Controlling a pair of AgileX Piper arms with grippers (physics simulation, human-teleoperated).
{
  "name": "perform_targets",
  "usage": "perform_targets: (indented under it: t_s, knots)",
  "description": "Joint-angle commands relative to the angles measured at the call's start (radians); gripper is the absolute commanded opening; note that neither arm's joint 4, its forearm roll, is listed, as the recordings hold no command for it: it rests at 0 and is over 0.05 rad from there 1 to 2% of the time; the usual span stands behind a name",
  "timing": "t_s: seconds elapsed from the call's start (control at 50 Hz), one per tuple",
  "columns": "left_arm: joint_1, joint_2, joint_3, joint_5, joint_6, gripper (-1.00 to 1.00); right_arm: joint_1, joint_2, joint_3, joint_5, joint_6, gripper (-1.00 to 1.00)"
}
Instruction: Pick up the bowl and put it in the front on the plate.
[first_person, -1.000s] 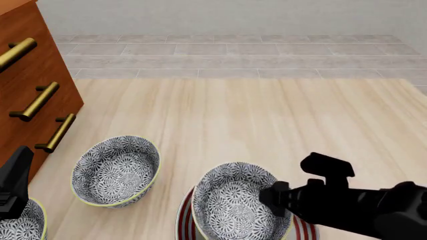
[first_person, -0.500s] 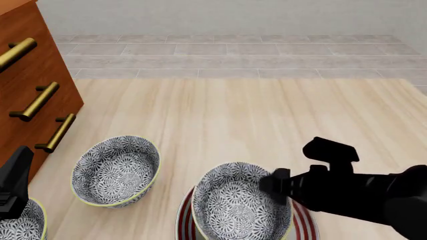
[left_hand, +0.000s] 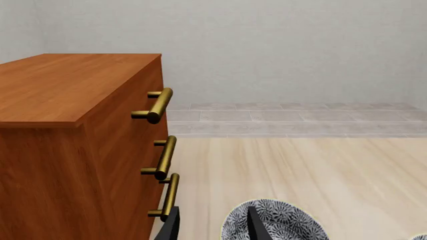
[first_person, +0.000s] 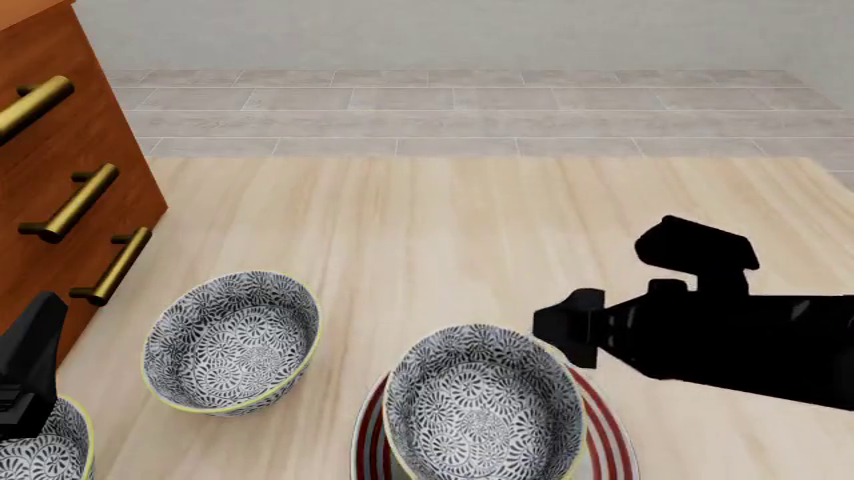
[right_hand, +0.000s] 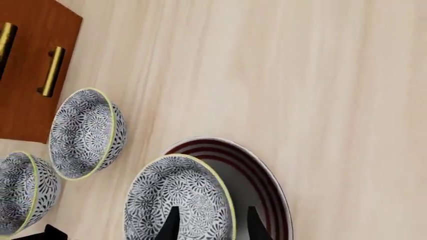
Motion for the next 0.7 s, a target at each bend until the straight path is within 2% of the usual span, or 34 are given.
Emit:
perform_targets:
  t_s: [0.02, 0.42, 0.7]
  knots:
    - [0.0, 0.0, 0.0, 0.0, 0.0, 1.0, -0.014, -0.062, -0.059, 0.085, -0.036, 1.0]
    - [0.0, 0.0, 0.0, 0.0, 0.0, 1.0, -0.055, -0.133, -0.208, 0.196, -0.107, 1.0]
    - [0.0, 0.0, 0.0, 0.0, 0.0, 1.0, -0.065, -0.154, -0.231, 0.151, -0.109, 1.0]
